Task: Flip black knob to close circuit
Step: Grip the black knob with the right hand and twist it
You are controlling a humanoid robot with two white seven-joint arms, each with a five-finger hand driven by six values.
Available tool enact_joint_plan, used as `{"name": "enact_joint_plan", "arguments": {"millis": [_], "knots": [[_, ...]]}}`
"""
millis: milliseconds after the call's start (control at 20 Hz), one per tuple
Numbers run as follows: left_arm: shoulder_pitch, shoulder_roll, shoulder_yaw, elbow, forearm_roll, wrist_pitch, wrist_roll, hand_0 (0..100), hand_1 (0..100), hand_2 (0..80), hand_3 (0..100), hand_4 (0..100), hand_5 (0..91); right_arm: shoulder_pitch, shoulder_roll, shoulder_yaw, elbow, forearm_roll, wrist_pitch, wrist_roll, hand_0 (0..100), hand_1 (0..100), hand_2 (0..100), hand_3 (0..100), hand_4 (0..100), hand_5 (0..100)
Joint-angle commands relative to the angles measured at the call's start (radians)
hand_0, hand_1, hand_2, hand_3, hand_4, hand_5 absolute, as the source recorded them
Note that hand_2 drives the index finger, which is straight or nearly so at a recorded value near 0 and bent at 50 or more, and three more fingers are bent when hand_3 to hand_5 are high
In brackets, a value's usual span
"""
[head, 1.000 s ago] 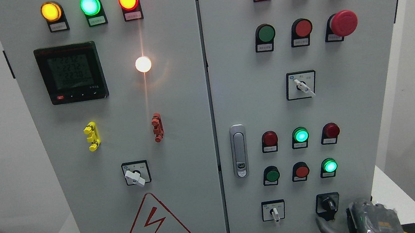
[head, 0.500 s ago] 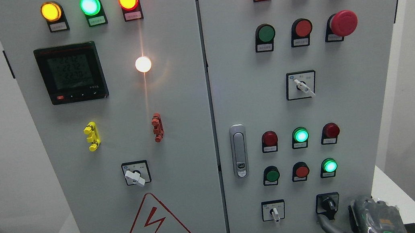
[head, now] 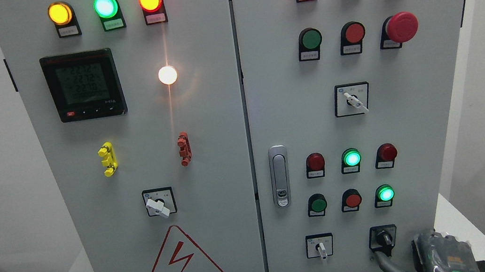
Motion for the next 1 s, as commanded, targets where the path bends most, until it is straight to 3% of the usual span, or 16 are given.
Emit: {"name": "enact_joint_plan", "arguments": {"millis": [0,950], "knots": [[0.0,0.0,0.0,-0.001,0.0,-0.001,0.0,12,56,0.0,0,0,0.0,-0.003,0.001,-0.025,0.013,-0.001,0.005,-0.001,0,0,92,100,98,98],[0.0,0.0,0.0,-0.001,0.0,-0.001,0.001,12,56,0.0,0,0,0.0,-0.024,0.002,-0.073,0.012,-0.014,-0.003,-0.002,0,0,91,100,97,98]]}}
